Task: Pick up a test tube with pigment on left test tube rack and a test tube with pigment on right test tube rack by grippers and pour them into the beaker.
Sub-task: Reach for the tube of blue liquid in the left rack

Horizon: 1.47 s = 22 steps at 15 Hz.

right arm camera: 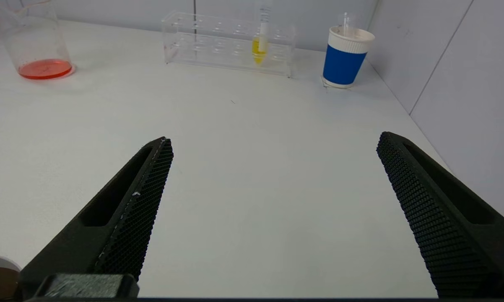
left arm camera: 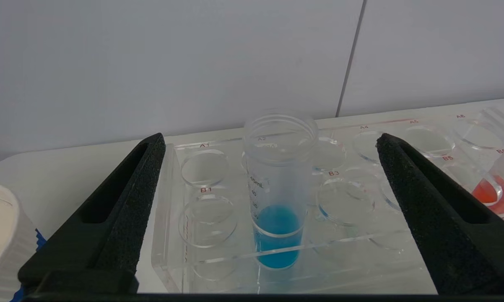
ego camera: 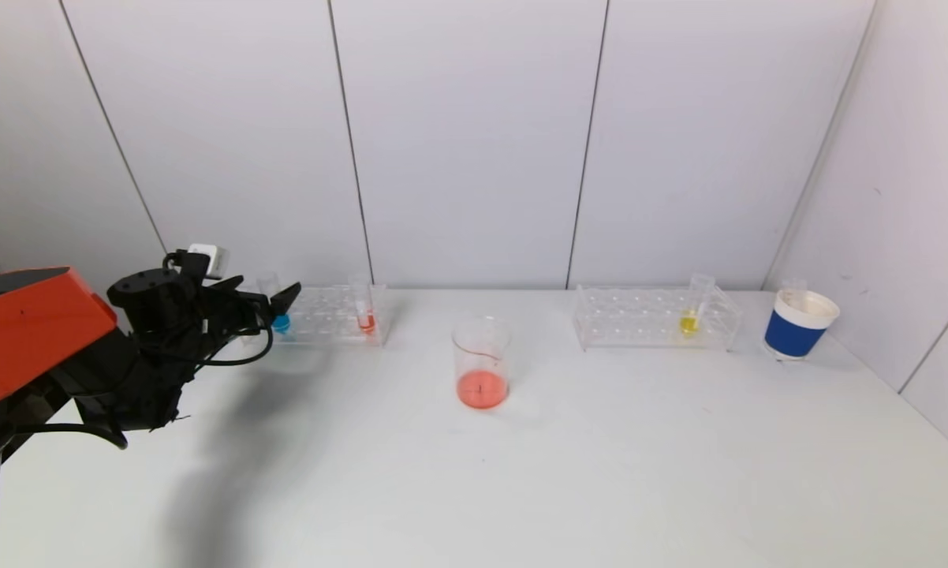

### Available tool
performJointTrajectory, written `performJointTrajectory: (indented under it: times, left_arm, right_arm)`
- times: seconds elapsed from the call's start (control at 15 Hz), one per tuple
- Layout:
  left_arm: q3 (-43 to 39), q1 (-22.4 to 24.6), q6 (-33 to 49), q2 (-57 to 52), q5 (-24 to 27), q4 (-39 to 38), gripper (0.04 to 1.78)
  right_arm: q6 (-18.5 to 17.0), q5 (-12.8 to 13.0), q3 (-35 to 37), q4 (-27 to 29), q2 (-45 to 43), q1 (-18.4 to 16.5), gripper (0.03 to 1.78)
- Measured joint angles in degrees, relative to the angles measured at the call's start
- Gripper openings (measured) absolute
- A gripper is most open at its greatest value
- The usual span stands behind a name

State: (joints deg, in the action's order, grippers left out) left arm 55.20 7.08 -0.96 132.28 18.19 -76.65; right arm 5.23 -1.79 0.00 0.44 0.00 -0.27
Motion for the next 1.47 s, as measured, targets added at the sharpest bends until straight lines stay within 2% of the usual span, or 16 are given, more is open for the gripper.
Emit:
performJointTrajectory:
  times: [0.87, 1.0, 1.2, 1.33, 1.47]
  left_arm:
    - [0.0, 0.09, 0.02, 0.0, -0.09, -0.05, 1.76]
    - [0.0, 0.09, 0.11, 0.0, -0.11, -0.07, 1.72]
    - [0.0, 0.11, 0.06, 0.0, -0.11, -0.07, 1.44]
    - [0.0, 0.11, 0.02, 0.0, -0.09, -0.07, 1.12]
    - [0.01, 0.11, 0.02, 0.02, -0.04, -0.07, 0.73]
  right_arm:
    - [-0.02, -0.02, 0.0, 0.0, 0.0, 0.0, 1.77]
    - [0.0, -0.02, 0.0, 0.0, 0.0, 0.0, 1.77]
    - [0.0, 0.0, 0.0, 0.0, 0.0, 0.0, 1.77]
    - [-0.02, -0.02, 0.0, 0.0, 0.0, 0.0, 1.77]
    - [0.0, -0.02, 0.0, 0.0, 0.0, 0.0, 1.77]
